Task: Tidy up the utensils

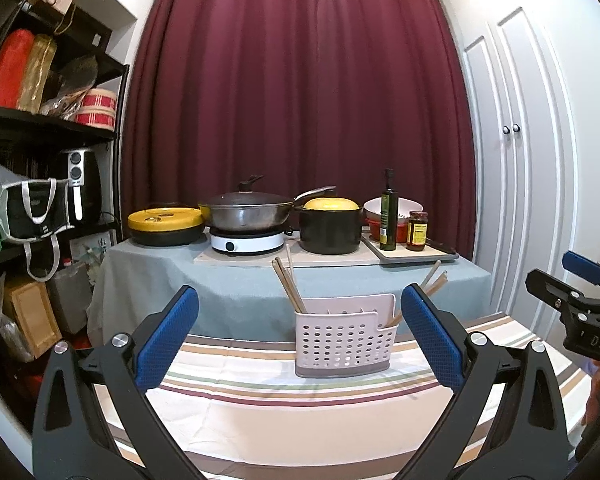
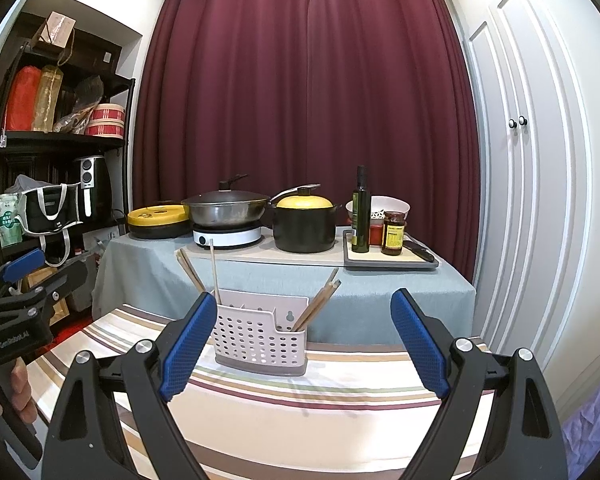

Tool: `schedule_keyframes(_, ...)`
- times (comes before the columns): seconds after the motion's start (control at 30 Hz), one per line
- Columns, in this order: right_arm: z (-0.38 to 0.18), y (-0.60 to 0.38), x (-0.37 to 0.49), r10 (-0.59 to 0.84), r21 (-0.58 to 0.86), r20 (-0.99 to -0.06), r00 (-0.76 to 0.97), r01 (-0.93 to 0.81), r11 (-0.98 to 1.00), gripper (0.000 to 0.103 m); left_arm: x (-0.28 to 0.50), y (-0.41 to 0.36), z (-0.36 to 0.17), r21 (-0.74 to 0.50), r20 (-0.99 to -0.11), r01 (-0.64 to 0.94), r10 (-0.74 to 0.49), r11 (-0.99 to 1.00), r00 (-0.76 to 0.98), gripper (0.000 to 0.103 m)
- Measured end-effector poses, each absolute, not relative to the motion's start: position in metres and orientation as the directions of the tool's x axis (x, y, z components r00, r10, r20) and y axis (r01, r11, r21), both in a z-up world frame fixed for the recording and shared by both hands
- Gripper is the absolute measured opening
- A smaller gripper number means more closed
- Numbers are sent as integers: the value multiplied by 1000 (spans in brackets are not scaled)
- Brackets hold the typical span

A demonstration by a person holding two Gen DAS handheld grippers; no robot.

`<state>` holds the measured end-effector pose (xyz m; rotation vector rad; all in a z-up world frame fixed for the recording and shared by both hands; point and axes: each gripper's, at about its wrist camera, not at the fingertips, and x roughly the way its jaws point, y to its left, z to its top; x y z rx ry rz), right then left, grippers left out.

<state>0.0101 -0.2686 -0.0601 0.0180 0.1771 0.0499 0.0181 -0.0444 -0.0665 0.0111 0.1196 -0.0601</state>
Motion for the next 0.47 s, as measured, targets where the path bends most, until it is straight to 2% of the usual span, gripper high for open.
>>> schedule_keyframes(0.23,-68,-272,21,43,23,-206,978,-39,999,86,42,-36,-77,-17,-171,29,-31,999,985,99)
schedule_keyframes(0.47,-90,-281,44,16,30,-265,964,-8,1000,86,91,-19,-117,4,-318,-15,15,1000,948,99)
